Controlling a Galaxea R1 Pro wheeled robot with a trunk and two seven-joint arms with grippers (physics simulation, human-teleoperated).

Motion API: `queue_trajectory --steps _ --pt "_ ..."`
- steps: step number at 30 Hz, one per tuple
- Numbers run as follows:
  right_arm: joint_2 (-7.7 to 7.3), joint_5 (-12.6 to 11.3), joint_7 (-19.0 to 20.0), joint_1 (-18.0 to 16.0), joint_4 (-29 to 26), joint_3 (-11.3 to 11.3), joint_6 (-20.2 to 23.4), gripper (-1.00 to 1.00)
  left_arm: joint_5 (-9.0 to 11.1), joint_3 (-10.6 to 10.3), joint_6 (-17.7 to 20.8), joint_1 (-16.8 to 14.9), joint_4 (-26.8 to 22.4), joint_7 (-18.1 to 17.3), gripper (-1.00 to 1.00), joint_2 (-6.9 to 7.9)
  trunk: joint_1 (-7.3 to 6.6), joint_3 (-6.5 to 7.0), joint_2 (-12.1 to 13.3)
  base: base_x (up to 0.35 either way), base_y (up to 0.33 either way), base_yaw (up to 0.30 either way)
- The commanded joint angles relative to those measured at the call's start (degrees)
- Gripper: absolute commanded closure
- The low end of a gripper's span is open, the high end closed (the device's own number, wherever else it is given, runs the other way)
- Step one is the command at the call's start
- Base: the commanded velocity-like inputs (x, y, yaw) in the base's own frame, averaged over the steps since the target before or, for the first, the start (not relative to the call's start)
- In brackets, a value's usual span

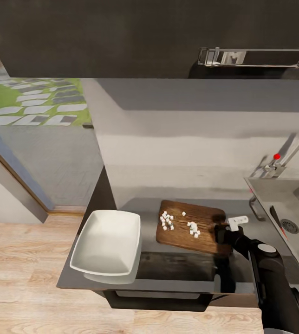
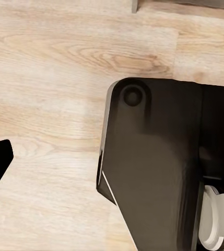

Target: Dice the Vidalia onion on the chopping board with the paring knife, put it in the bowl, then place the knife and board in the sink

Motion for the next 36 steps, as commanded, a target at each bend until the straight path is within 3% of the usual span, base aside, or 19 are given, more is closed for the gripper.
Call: queue_trajectory --steps 1,21,36 --pt "0.07 -2.1 0.6 0.0 0.1 -0.1 7.1 1.00 -0.4 0.5 0.0 0.0 -0.1 -0.4 -1.00 -0.07 0.05 -0.10 -0.1 0.000 0.006 0.000" --pt "0.13 -2.0 0.6 0.0 0.1 -0.2 7.1 1.00 -0.4 0.5 0.0 0.0 0.0 -0.4 -1.00 -0.06 0.05 -0.09 -0.1 0.000 0.000 0.000" --pt "0.11 -2.0 0.6 0.0 0.1 -0.2 7.0 1.00 -0.4 0.5 0.0 0.0 0.2 -0.4 -1.00 -0.08 0.05 1.14 -0.1 0.000 0.000 0.000"
